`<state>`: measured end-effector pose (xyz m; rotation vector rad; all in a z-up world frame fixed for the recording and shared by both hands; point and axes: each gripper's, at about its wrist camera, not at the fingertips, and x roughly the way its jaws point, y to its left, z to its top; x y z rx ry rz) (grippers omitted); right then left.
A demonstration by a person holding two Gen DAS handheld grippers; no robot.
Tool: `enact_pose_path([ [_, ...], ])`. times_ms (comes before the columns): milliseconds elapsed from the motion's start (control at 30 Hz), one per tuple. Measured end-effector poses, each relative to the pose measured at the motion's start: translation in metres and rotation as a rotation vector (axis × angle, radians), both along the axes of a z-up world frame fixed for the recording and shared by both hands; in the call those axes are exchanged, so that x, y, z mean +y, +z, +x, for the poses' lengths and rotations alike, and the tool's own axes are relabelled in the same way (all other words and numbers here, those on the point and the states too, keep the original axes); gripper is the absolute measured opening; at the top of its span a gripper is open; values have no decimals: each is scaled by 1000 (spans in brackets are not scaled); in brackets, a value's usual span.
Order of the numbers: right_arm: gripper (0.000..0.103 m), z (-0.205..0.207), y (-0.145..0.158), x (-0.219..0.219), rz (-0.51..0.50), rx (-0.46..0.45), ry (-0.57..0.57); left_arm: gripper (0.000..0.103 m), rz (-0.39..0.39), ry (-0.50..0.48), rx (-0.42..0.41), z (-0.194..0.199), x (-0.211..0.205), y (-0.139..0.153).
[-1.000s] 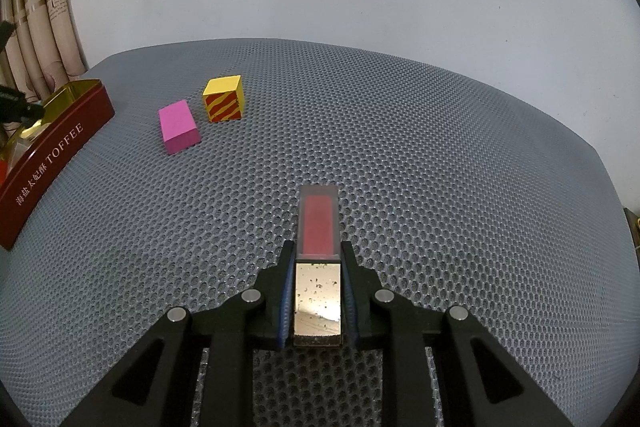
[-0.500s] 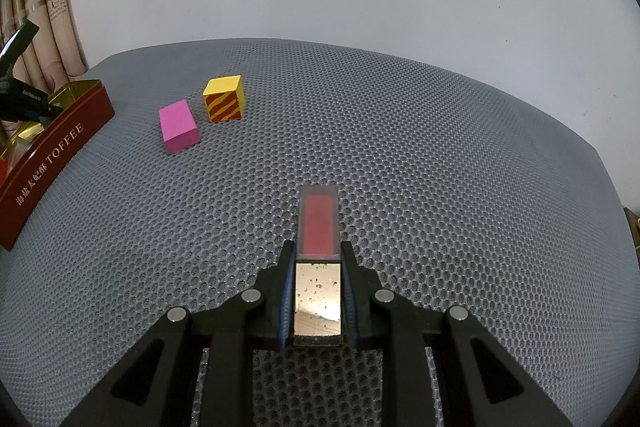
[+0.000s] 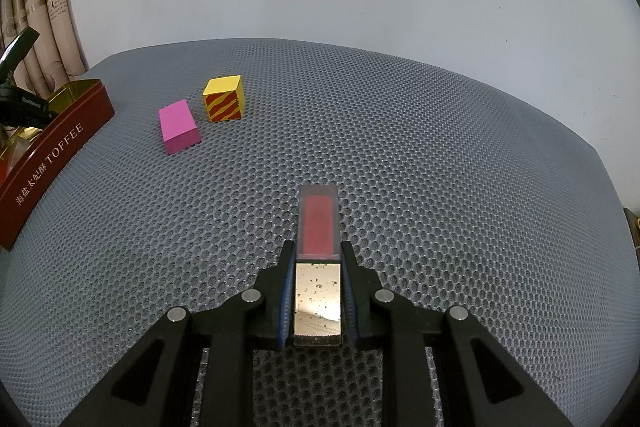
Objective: Organize rigid objects
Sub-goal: 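Lower the blue dog-print tin into the gold tin and open the left gripper, then withdraw the left gripper up from the gold tin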
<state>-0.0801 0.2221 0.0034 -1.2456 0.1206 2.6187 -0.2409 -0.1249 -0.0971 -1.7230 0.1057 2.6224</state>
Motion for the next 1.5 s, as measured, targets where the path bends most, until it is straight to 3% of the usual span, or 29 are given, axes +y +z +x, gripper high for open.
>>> enact_pose_path([
  [200, 21, 0, 0, 0, 4, -1, 0, 38, -40, -54, 72, 18, 3, 23],
  [433, 22, -1, -1, 2, 18, -5, 0, 51, -98, -89, 187, 63, -1, 56],
  [900, 21, -12, -3, 9, 27, -9, -2, 62, -70, 68, 250, 157, -40, 73],
  [1000, 21, -13, -4, 15, 18, -11, -23, 66, -78, 99, 266, 167, -45, 72],
  [1267, 20, -17, -2, 25, 5, -25, -90, 67, -85, 54, 282, 171, -41, 67],
  [1500, 20, -25, 12, 17, 6, -9, -77, 75, -85, 86, 329, 169, -49, 75],
])
